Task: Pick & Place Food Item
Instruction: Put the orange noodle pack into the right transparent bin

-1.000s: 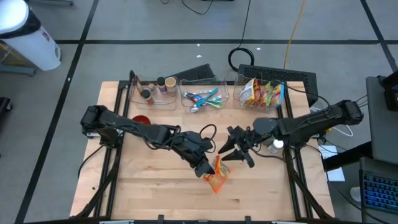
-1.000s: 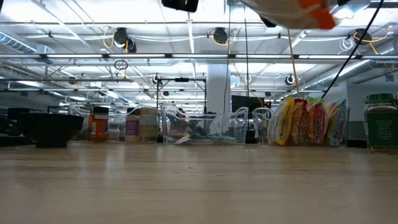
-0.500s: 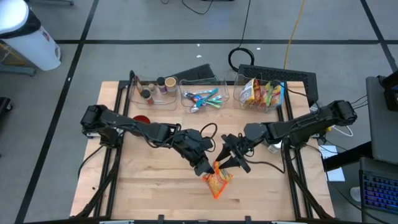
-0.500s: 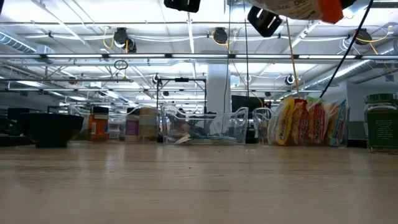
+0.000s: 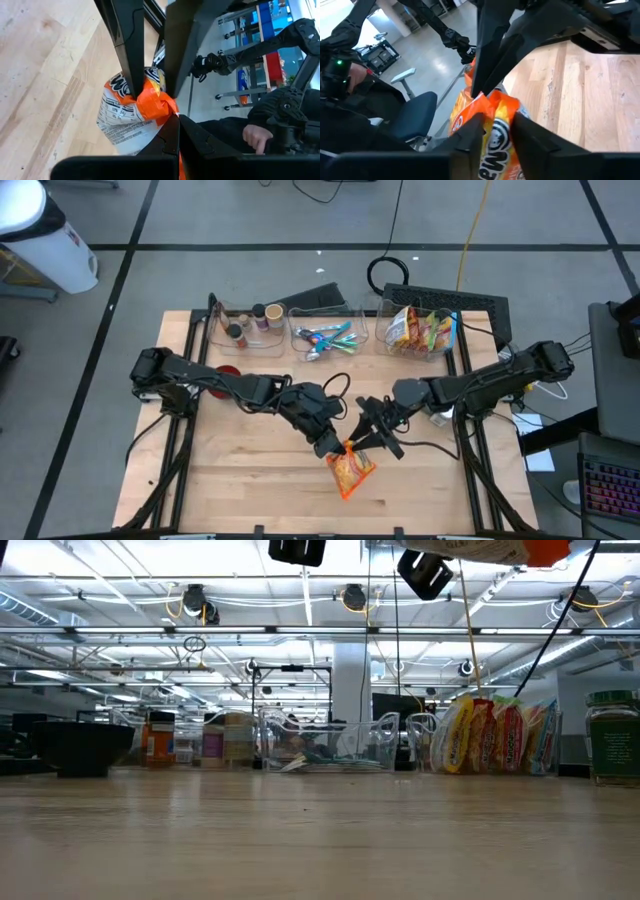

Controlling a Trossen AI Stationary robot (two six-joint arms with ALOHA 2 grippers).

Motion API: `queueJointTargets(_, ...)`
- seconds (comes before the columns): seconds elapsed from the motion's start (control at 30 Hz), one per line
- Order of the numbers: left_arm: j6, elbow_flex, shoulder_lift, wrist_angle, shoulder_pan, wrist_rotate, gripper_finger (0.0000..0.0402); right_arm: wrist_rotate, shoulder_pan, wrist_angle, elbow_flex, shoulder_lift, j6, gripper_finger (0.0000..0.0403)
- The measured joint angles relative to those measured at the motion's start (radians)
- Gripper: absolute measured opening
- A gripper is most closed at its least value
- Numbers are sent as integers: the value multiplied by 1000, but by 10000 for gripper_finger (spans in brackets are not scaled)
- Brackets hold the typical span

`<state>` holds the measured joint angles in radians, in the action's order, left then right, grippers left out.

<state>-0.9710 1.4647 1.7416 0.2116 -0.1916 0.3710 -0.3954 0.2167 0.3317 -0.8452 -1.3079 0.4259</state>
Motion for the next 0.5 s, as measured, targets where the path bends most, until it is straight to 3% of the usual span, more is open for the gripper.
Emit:
queueJointTargets(0.2, -4, 0, 0, 3, 0, -2, 0, -3, -10, 0, 0, 0, 3, 14)
queueJointTargets(0.5, 9, 0, 0, -3, 5, -3, 19, -1, -14, -1, 1, 2, 16, 2)
